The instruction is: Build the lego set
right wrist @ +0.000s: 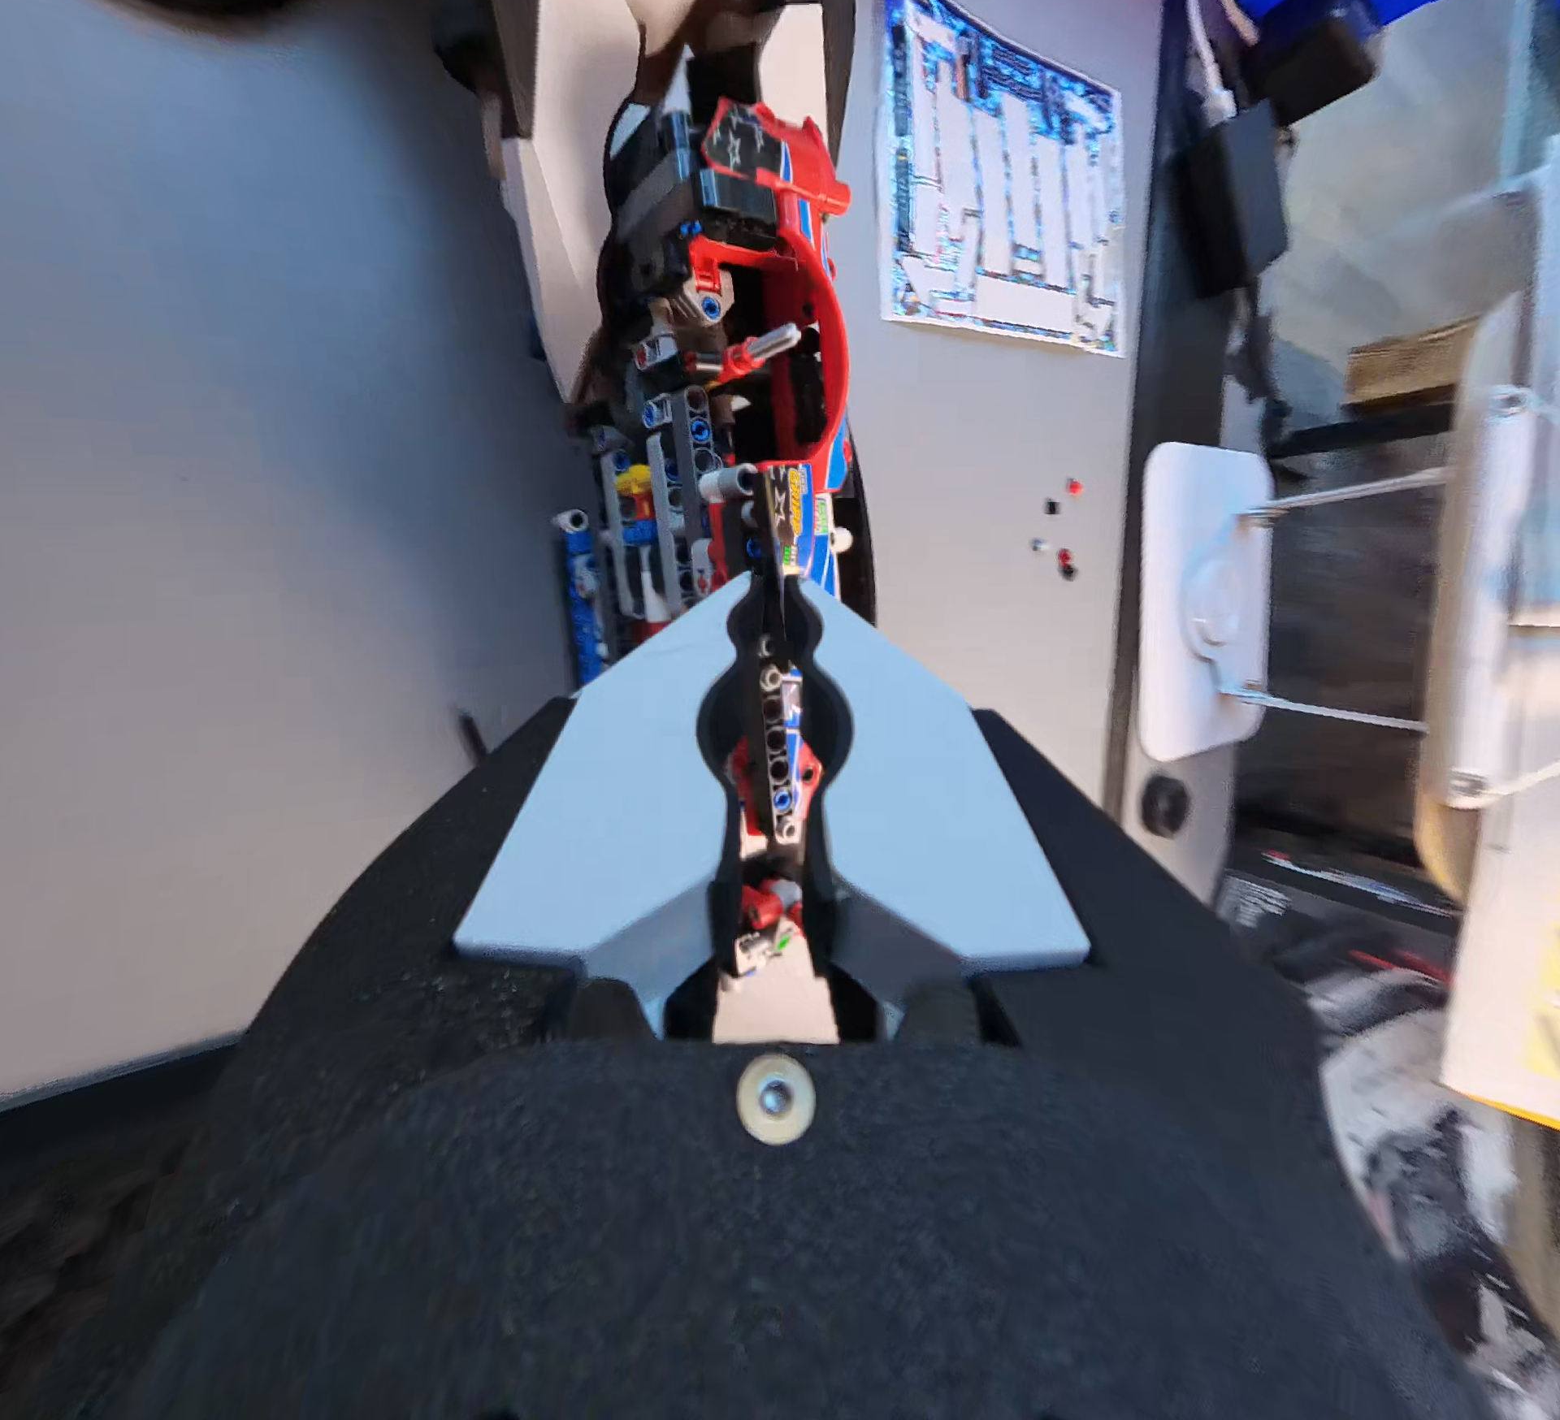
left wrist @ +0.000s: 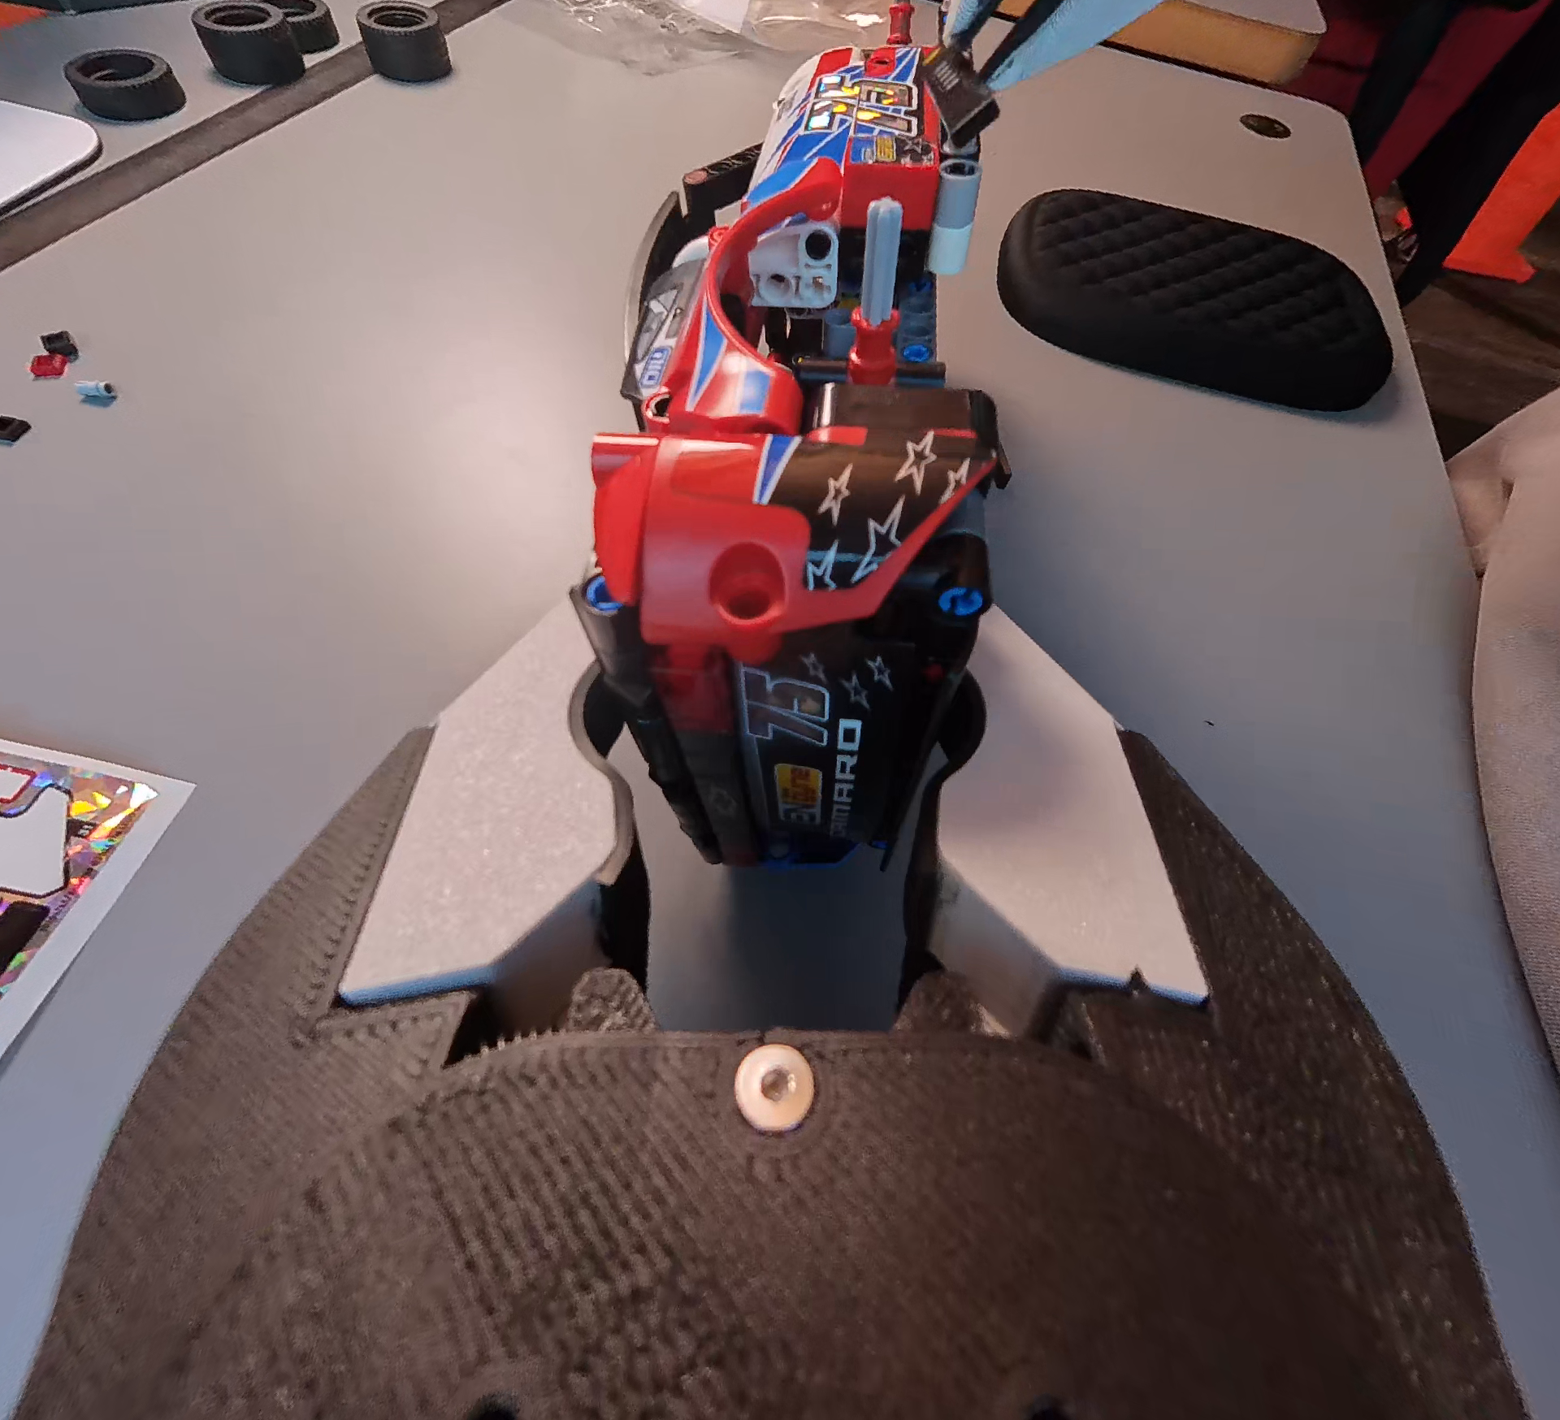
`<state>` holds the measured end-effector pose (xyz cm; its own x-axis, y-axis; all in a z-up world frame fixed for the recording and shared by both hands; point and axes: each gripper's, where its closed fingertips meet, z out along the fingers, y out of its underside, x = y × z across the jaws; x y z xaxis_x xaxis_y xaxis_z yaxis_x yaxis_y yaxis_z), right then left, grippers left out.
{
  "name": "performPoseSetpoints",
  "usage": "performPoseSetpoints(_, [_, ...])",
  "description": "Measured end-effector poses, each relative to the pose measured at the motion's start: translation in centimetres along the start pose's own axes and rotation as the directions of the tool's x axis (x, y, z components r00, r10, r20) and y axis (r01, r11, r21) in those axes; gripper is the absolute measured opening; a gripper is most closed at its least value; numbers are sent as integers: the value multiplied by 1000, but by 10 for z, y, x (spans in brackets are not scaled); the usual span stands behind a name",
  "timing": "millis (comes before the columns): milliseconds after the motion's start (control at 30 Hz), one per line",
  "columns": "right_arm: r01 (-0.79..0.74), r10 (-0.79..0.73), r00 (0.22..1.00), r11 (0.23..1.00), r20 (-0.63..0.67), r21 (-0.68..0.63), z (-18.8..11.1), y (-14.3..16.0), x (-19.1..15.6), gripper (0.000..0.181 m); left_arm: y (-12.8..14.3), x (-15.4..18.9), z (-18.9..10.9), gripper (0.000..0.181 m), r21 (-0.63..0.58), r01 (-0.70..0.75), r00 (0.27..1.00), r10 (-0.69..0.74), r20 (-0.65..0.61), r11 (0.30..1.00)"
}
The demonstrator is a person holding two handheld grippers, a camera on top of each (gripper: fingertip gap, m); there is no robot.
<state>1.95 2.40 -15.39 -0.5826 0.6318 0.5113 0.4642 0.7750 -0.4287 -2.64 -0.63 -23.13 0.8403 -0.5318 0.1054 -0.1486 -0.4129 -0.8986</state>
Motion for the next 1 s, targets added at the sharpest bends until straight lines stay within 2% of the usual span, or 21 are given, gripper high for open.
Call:
performPoseSetpoints(67, [58, -60, 995, 998, -79, -29, 1, 3, 1, 1, 0, -1, 0, 73, 0, 9, 1000, -9, 0, 1000])
performPoseSetpoints(267, [39, -39, 995, 999, -92, 2, 3, -1, -5, 4, 0, 0, 0, 73, -5, -6, 1000, 6, 10, 1000])
performPoseSetpoints(333, [-7, 10, 999, 999, -46, 47, 0, -6, -7, 8, 0, 1, 0, 73, -5, -13, 1000, 13, 11, 1000])
performPoseSetpoints(467, [-138, 118, 981, 982, 157, 127, -12, -8, -5, 12, -1, 3, 0, 73, 0, -54, 998, 54, 11, 999])
performPoseSetpoints(600, [-194, 144, 938, 972, 317, 132, -18, 0, 8, 10, -2, 6, 0, 73, 5, -128, 992, 128, 16, 992])
performPoseSetpoints(800, [-42, 8, 889, 997, 459, 65, -7, 5, -3, 10, -2, 8, -1, 73, 6, -164, 986, 164, 20, 986])
performPoseSetpoints(1000, [40, -43, 866, 999, 498, 17, 5, 10, -13, 6, -2, 8, 0, 73, 11, -155, 988, 154, 13, 988])
